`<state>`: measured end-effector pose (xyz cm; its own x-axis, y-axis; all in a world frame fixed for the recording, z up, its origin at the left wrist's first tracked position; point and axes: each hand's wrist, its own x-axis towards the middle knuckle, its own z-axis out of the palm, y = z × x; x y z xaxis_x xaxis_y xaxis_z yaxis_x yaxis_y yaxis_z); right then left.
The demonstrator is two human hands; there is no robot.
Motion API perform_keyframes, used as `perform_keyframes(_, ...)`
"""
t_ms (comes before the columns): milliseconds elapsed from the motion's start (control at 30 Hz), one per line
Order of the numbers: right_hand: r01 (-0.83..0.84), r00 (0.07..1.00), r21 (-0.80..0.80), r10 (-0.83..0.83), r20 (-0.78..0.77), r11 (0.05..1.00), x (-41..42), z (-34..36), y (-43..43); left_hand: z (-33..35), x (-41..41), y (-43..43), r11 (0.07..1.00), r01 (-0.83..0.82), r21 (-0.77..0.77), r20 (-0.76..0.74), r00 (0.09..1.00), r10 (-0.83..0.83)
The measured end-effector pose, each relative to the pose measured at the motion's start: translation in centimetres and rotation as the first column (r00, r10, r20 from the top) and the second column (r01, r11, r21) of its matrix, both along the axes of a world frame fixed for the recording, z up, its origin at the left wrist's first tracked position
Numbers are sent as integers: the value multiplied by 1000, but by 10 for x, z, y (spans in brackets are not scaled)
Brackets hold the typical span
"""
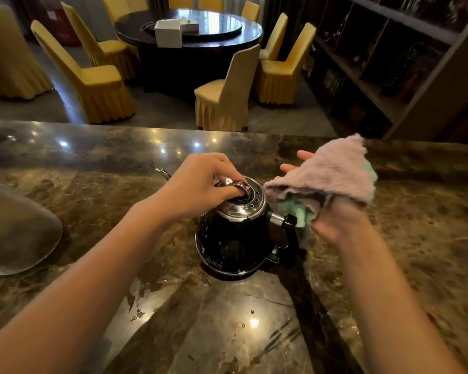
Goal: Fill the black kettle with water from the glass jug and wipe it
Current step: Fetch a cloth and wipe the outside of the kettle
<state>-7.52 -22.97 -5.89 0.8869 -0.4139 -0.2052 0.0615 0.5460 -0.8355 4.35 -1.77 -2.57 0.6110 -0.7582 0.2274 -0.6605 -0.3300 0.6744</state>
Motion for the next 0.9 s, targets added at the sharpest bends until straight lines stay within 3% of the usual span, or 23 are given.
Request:
perform_keyframes(33, -78, 995, -220, 63, -74, 972, 1, -3, 5, -1, 1, 0, 1000, 13, -6, 9, 1000, -13)
perform_keyframes(67, -221, 967, -484, 125, -223, 847, -1, -2, 13, -1, 1, 1, 999, 31, -10, 18, 999, -31)
perform_keyframes(100, -389, 914, -685, 169, -368, 616, -3, -3, 20, -2, 1, 3, 998, 53, -19, 30, 998, -52)
perform_keyframes(133, -471, 882, -806, 184, -433, 358, -2, -3, 28, -4, 1, 4, 997, 77, -29, 46, 996, -76)
perform_keyframes(167, -467, 882, -869, 155, -445, 162, -4, -1, 35, -6, 1, 5, 995, 94, -38, 71, 993, -91)
perform_keyframes(200, -454, 889, -886, 121, -442, 95, -9, 6, 40, -8, 1, 5, 994, 97, -48, 96, 991, -93)
perform_keyframes(333, -467, 876, -872, 212, -433, 147, -22, 18, 26, -13, 1, 4, 991, 64, -115, 120, 992, -50)
perform_keyframes(400, -453, 885, -882, 184, -427, 130, -23, 10, 13, -15, 1, 3, 987, 67, -149, 120, 992, -50)
perform_keyframes(500, -164, 986, -967, 57, -156, 193, -34, -18, 27, -24, -3, 1, 979, 28, -201, 184, 983, 9)
perform_keyframes(600, 106, 991, -976, -105, 87, 191, -50, -56, 49, -35, -7, 0, 966, 14, -258, 262, 963, 56)
perform_keyframes(767, 66, 998, -946, -7, 67, 318, -51, -60, 30, -40, -8, -3, 950, 19, -312, 303, 949, 80)
perform_keyframes(900, 210, 959, -910, -257, 120, 358, -54, -82, 58, -40, -13, -2, 935, -20, -353, 287, 949, 129)
